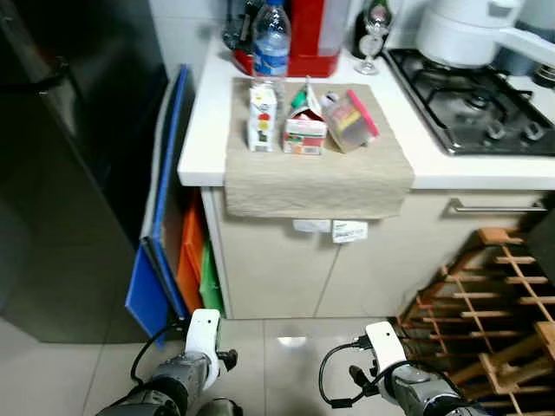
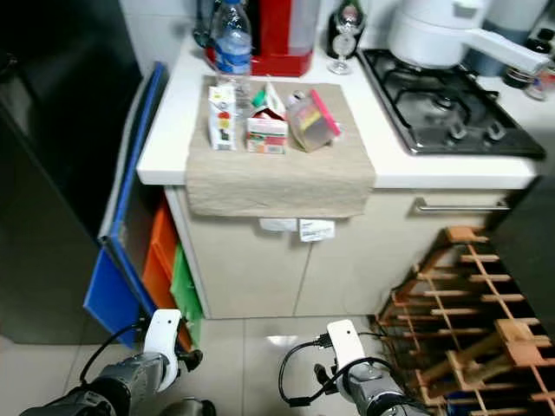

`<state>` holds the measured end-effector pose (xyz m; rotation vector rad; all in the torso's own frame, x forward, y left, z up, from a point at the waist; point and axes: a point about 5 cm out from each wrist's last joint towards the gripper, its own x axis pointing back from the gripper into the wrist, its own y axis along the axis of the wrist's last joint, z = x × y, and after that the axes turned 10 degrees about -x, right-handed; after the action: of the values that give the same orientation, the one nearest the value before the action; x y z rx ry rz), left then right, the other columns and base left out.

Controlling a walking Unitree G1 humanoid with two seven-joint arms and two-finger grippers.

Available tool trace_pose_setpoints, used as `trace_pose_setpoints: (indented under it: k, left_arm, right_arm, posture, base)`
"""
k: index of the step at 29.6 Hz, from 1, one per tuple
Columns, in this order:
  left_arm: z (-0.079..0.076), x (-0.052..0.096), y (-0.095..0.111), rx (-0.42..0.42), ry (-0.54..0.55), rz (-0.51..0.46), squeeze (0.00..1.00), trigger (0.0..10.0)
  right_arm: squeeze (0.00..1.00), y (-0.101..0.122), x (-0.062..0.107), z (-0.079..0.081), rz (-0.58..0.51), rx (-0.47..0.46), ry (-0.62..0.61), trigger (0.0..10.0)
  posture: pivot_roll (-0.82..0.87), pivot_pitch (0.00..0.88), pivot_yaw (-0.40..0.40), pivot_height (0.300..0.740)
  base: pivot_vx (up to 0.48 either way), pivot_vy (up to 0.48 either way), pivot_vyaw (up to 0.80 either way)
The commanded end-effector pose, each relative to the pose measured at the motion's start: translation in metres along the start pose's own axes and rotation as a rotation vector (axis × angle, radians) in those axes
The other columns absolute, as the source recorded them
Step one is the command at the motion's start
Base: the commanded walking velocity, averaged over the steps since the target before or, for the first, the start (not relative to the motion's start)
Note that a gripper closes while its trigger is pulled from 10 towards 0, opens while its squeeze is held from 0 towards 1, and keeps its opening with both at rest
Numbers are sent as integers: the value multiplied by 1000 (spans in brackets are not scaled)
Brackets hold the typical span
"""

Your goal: Restocking fridge

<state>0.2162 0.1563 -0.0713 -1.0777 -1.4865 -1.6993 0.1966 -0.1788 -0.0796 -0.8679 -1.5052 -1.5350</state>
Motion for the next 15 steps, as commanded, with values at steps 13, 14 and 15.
trace_pose_setpoints:
  k: [13,14,15]
  left_arm:
    - [0,0,-12,18,6,18,0,10000]
    - [0,0,-12,25,7,18,0,10000]
    - [0,0,-13,34,9,18,0,10000]
  right_arm:
    - [0,11,1,-7,-47,-47,-26,10000]
    - [0,11,1,-8,-45,-36,-31,10000]
    - [0,12,2,-8,-45,-32,-33,10000]
  posture:
    - [-24,0,-24,740]
    - [-21,0,-31,740]
    - [-21,0,-31,740]
  base:
    - [0,0,184]
    - [0,0,763]
    - [0,0,769]
